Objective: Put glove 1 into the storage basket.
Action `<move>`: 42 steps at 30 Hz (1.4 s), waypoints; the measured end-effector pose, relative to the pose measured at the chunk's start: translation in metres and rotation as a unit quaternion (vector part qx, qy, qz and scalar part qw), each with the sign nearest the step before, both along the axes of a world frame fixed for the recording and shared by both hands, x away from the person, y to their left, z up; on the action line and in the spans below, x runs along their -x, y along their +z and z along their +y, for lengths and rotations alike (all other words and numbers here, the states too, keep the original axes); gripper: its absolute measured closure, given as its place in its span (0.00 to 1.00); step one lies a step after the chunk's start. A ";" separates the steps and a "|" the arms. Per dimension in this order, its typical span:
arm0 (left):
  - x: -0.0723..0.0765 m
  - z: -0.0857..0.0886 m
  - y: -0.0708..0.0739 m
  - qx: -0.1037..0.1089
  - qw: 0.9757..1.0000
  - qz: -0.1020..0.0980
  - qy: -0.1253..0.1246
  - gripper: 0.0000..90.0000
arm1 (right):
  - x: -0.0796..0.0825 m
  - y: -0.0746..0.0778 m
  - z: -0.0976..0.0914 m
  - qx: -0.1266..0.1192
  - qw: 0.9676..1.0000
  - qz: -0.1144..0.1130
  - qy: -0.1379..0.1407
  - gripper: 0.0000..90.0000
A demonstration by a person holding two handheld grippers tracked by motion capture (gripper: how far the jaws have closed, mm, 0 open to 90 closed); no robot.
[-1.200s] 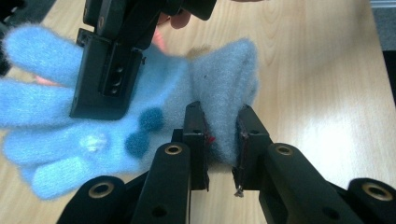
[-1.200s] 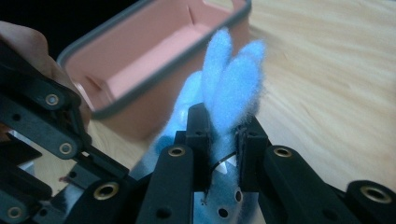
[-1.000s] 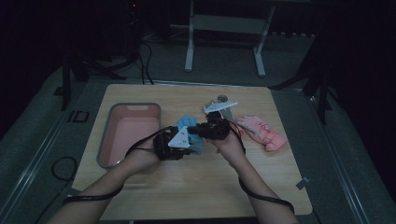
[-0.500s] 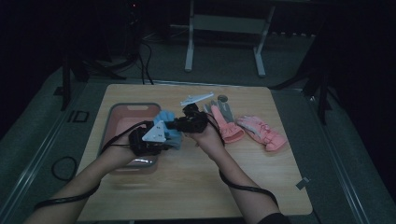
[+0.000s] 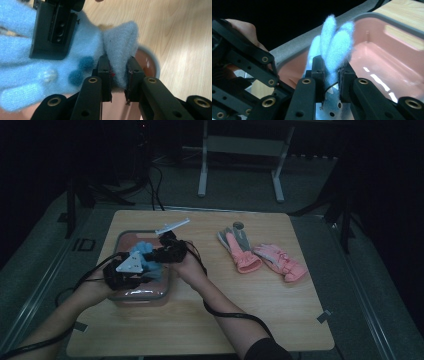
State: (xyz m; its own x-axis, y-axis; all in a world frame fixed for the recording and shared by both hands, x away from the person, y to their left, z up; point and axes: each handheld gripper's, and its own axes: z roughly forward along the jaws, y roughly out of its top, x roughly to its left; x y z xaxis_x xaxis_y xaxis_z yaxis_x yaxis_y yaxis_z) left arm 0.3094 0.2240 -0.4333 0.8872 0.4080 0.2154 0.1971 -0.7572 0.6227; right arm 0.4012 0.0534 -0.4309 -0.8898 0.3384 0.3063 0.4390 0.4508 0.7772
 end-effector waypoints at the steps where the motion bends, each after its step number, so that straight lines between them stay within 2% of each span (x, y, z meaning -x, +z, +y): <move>1: 0.001 0.009 -0.004 -0.003 1.000 0.004 0.006 0.87 | 0.000 -0.002 0.005 0.001 1.000 0.001 0.002 0.88; 3: 0.001 0.013 -0.007 -0.003 1.000 0.007 0.009 0.87 | 0.000 -0.004 0.010 0.002 1.000 0.001 0.003 0.88; 4: 0.000 0.016 -0.010 -0.003 1.000 0.012 0.010 0.87 | -0.003 -0.012 0.016 0.004 1.000 0.011 0.004 0.88; 6: -0.002 0.020 -0.015 -0.004 1.000 0.017 0.012 0.87 | -0.004 -0.014 0.017 0.005 1.000 0.014 0.003 0.88; 7: -0.005 0.020 -0.020 -0.004 1.000 0.027 0.011 0.87 | -0.007 -0.023 0.020 0.010 1.000 0.023 0.001 0.88; 9: -0.011 0.019 -0.028 -0.022 0.999 0.038 0.004 0.87 | -0.010 -0.030 0.021 0.018 0.999 0.030 -0.001 0.88; 11: -0.013 0.019 -0.031 -0.024 0.999 0.041 0.002 0.87 | -0.011 -0.034 0.022 0.022 0.999 0.033 -0.002 0.88; 13: -0.019 0.018 -0.038 -0.031 0.998 0.053 -0.004 0.87 | -0.015 -0.045 0.023 0.028 0.999 0.046 -0.008 0.88; 15: -0.022 0.017 -0.041 -0.036 0.997 0.062 -0.007 0.87 | -0.017 -0.049 0.023 0.035 0.998 0.047 -0.010 0.88; 20: -0.028 0.015 -0.046 -0.044 0.996 0.071 -0.013 0.87 | -0.018 -0.055 0.022 0.056 0.997 0.051 -0.025 0.87; 22: -0.029 0.015 -0.048 -0.045 0.997 0.069 -0.012 0.87 | -0.018 -0.054 0.023 0.060 0.997 0.047 -0.025 0.87; 23: -0.032 0.016 -0.049 -0.045 0.996 0.073 -0.013 0.87 | -0.016 -0.054 0.023 0.074 0.996 0.038 -0.037 0.87; 27: -0.034 0.013 -0.052 -0.048 0.996 0.078 -0.015 0.87 | -0.020 -0.056 0.024 0.086 0.995 0.044 -0.038 0.87; 28: -0.036 0.012 -0.054 -0.054 0.995 0.082 -0.015 0.87 | -0.022 -0.058 0.024 0.091 0.994 0.051 -0.037 0.86; 31: -0.042 0.008 -0.058 -0.065 0.993 0.101 -0.011 0.86 | -0.026 -0.060 0.029 0.107 0.992 0.059 -0.033 0.80; 32: -0.045 0.007 -0.059 -0.069 0.991 0.113 -0.015 0.85 | -0.026 -0.060 0.031 0.110 0.991 0.061 -0.034 0.75; 33: -0.046 0.006 -0.061 -0.082 0.990 0.115 -0.018 0.84 | -0.026 -0.060 0.031 0.109 0.992 0.060 -0.032 0.67; 34: -0.047 0.005 -0.061 -0.085 0.990 0.113 -0.015 0.82 | -0.026 -0.059 0.031 0.106 0.992 0.059 -0.033 0.61; 37: -0.048 0.003 -0.062 -0.093 0.989 0.116 -0.013 0.79 | -0.027 -0.058 0.029 0.106 0.992 0.056 -0.039 0.56; 41: -0.049 0.004 -0.061 -0.081 0.989 0.126 -0.001 0.65 | -0.028 -0.057 0.026 0.100 0.993 0.054 -0.038 0.52; 42: -0.047 0.006 -0.059 -0.076 0.989 0.126 0.010 0.60 | -0.027 -0.055 0.024 0.098 0.993 0.051 -0.040 0.49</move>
